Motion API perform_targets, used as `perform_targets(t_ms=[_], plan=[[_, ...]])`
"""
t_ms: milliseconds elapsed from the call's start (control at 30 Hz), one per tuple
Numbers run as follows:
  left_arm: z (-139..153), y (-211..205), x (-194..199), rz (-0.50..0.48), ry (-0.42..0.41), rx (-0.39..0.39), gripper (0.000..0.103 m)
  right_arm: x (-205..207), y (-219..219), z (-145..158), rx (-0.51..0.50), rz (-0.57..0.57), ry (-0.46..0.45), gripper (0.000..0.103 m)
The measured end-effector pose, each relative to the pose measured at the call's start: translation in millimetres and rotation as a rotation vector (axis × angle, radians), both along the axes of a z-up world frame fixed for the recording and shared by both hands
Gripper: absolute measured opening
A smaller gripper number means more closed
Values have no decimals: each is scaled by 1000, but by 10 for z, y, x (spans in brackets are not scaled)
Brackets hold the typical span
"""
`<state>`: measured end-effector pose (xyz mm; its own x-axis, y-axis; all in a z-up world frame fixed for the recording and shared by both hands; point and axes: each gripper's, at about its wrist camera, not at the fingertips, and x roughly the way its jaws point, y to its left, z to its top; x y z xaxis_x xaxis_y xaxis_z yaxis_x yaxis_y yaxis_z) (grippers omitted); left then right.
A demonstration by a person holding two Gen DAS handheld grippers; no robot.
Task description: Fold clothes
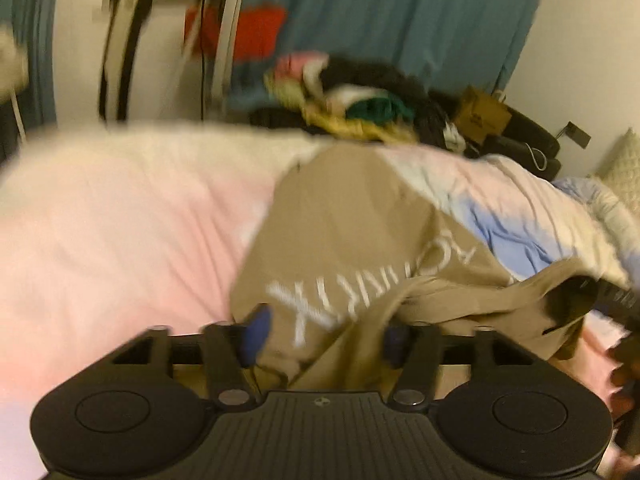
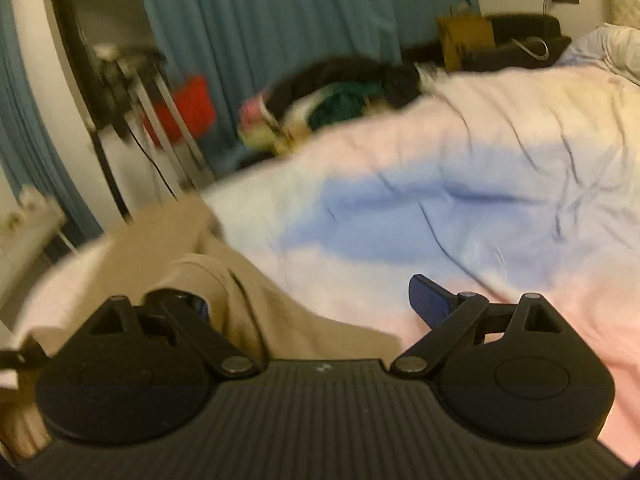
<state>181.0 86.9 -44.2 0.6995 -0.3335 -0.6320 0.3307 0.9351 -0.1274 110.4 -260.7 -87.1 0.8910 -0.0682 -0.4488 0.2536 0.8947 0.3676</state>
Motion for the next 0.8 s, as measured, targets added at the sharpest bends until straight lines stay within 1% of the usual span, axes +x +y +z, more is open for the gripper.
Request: perform_targets(t_ms=[33,100,167,300,367,400,433,500,533,567,633,700,733,800], plan=[[27,-18,-59,-9,-16,2,69,-33,3,53,7,2,-29,93],[69,-46,-168,-31,-35,-7,74,-92,15,121,20,9,-64,93],[111,-74,-276,-53,-53,-16,81,-149,30,182,33,17,-95,93],[195,-129,-492,-97,-91,-34,83,-237,25,255,52,51,-134,93],[194,-56,-466,-126,-41,-136,84,-269,25,284,67,61,-151,93],[199,-38,-474,-127,-38,-163,84,-264,24,285,76,70,-155,93],[205,-97,-524,-140,-65,-134,84,-263,35,287,82,75,-156,93],[214,-250,-643,-173,-131,-52,84,-270,62,294,86,77,-157,93],[219,-326,-703,-190,-164,-10,87,-279,74,299,87,78,-157,93],[189,-460,-767,-208,-206,44,89,-290,84,305,89,80,-160,93],[110,-755,-898,-245,-293,161,89,-313,102,320,97,85,-167,93],[-21,-1060,-954,-213,-368,288,88,-328,113,325,100,84,-171,93],[-111,-1217,-955,-178,-409,355,87,-328,112,319,97,77,-170,93],[-227,-1435,-958,-111,-497,459,87,-329,110,308,93,63,-169,93]])
